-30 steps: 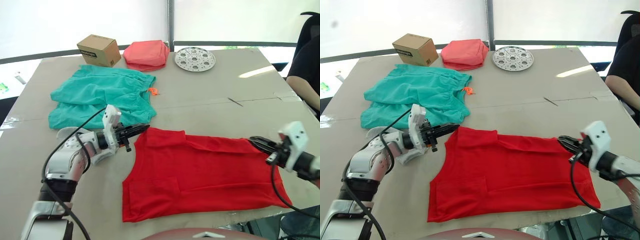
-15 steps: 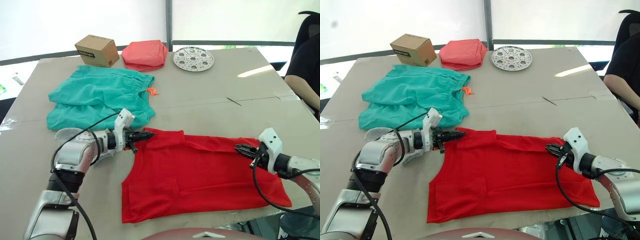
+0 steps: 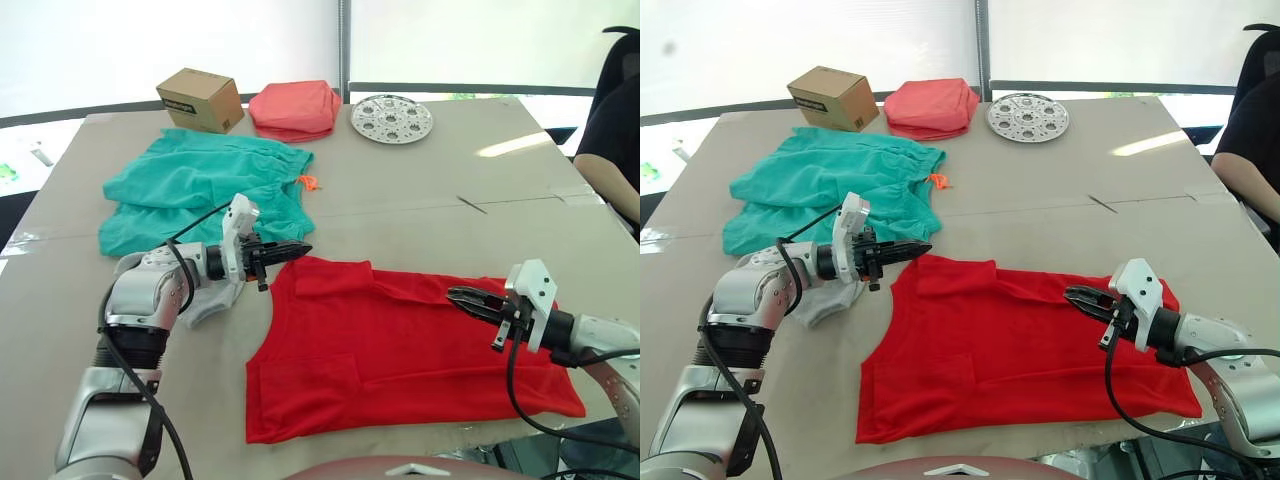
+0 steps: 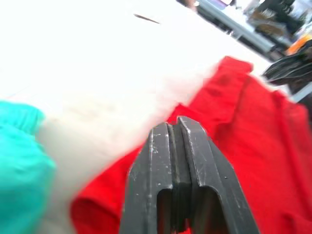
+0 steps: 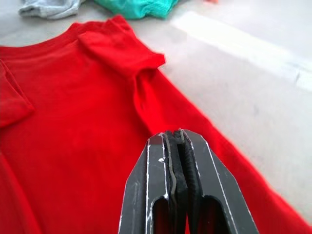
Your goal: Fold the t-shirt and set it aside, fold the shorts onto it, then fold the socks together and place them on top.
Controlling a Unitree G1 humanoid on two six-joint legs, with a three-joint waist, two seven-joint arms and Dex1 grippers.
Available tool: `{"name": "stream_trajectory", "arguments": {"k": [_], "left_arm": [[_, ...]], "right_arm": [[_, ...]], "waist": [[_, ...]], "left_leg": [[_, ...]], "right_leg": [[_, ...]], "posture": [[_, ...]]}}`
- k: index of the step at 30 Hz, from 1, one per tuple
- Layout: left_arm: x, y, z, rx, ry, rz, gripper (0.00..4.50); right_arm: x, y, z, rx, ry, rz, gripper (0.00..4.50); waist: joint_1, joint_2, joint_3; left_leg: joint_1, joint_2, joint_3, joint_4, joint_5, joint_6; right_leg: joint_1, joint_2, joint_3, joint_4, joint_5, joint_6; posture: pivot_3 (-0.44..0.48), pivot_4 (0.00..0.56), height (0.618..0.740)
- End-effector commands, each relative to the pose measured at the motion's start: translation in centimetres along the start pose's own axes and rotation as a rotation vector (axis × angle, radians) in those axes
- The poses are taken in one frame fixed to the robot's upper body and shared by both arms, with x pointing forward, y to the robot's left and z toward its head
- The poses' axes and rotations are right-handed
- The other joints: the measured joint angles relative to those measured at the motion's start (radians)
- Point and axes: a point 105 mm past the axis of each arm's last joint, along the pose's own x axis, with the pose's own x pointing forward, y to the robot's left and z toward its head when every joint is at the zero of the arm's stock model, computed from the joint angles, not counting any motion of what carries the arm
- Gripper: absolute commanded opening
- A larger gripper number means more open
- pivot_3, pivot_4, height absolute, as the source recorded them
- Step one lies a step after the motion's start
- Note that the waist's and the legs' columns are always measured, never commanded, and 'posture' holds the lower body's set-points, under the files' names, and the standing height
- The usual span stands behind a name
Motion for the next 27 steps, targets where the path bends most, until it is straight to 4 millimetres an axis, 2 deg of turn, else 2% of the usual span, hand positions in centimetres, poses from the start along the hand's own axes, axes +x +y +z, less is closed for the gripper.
{"name": "stream_trajectory", "arguments": {"k": [1, 3, 5, 14, 15, 16, 17, 18, 22, 23, 27], "left_arm": [[-0.2, 0.7, 0.3, 0.157, 0.029, 0.054, 1.84], [-0.5, 0.9, -0.1, 0.198, 0.052, 0.053, 2.96], [-0.9, 0.7, -0.8, 0.197, 0.083, 0.025, 3.78], [-1.0, 0.4, -2.9, 0.217, 0.159, -0.032, 3.85], [-0.9, 0.5, -3.1, 0.220, 0.166, -0.027, 3.30], [-0.9, 0.6, -3.2, 0.223, 0.171, -0.023, 3.04], [-0.8, 0.7, -3.3, 0.223, 0.172, -0.023, 2.49], [-0.8, 0.7, -3.4, 0.222, 0.175, -0.024, 2.16], [-0.6, 0.7, -3.5, 0.230, 0.169, -0.043, 0.24], [-0.6, 0.7, -3.3, 0.233, 0.160, -0.047, 0.07], [-0.4, 0.4, -2.6, 0.246, 0.108, -0.053, 0.07]], "right_arm": [[-0.2, -0.1, 0.7, -0.042, -0.023, -0.018, 0.00], [-0.3, 0.0, 0.6, -0.043, -0.022, -0.020, 0.00], [-0.4, 0.2, 0.8, -0.050, -0.033, -0.014, 0.00], [-0.5, 1.7, 1.8, -0.132, -0.084, 0.036, 0.00], [-0.5, 1.8, 1.9, -0.136, -0.086, 0.037, 0.00], [-0.5, 1.9, 1.9, -0.139, -0.088, 0.038, 0.00], [-0.6, 2.0, 2.0, -0.142, -0.089, 0.039, 0.00], [-0.6, 2.1, 2.0, -0.147, -0.091, 0.043, 0.00], [-0.7, 2.3, 2.0, -0.156, -0.091, 0.046, 0.00], [-0.7, 2.3, 2.0, -0.157, -0.090, 0.045, 0.00], [-0.8, 2.3, 1.6, -0.154, -0.082, 0.041, 0.00]], "waist": [[-0.002, 0.000, 0.000], [-0.003, 0.000, 0.000], [-0.003, 0.000, 0.000], [-0.003, 0.001, 0.000], [-0.003, 0.000, 0.000], [-0.003, 0.000, 0.000], [-0.003, 0.001, 0.000], [-0.003, 0.000, 0.000], [-0.003, 0.000, 0.000], [-0.003, 0.000, 0.000], [-0.003, 0.000, 0.000]], "left_leg": [[0.000, 0.000, 0.000, 0.000, 0.000, 0.000], [0.000, 0.000, 0.000, -0.001, 0.000, 0.000], [0.000, 0.000, 0.000, -0.001, 0.000, 0.000], [0.001, 0.000, 0.000, -0.001, 0.000, 0.000], [0.000, 0.000, 0.000, -0.001, 0.000, 0.000], [0.000, 0.000, 0.000, -0.001, 0.000, 0.000], [0.000, 0.000, 0.000, -0.001, 0.000, 0.000], [0.000, 0.000, 0.000, -0.001, 0.000, 0.000], [0.001, 0.000, 0.000, -0.001, 0.000, 0.000], [0.001, 0.000, 0.000, -0.001, 0.000, 0.000], [0.000, 0.000, 0.000, -0.001, 0.000, 0.000]], "right_leg": [[0.000, 0.000, 0.000, 0.000, 0.000, 0.000], [0.000, 0.000, 0.000, -0.001, 0.000, 0.000], [0.000, 0.000, 0.000, -0.001, 0.000, 0.000], [-0.001, -0.002, 0.000, 0.000, -0.002, 0.003], [-0.001, -0.002, 0.000, 0.000, 0.000, 0.000], [-0.001, -0.002, -0.001, 0.000, 0.000, 0.000], [-0.001, -0.001, -0.001, 0.000, 0.000, 0.000], [-0.001, -0.001, -0.001, 0.000, 0.000, 0.000], [-0.001, -0.001, -0.001, 0.000, 0.000, 0.000], [-0.001, -0.001, -0.001, 0.000, 0.000, 0.000], [-0.001, -0.002, -0.001, 0.000, 0.000, 0.000]], "posture": [[0.000, 0.150, 0.740], [0.000, 0.150, 0.740], [0.000, 0.150, 0.740], [0.000, 0.150, 0.740], [0.000, 0.150, 0.740], [0.000, 0.150, 0.740], [0.000, 0.150, 0.740], [0.000, 0.150, 0.740], [0.000, 0.150, 0.740], [0.000, 0.150, 0.740], [0.000, 0.150, 0.740]]}}
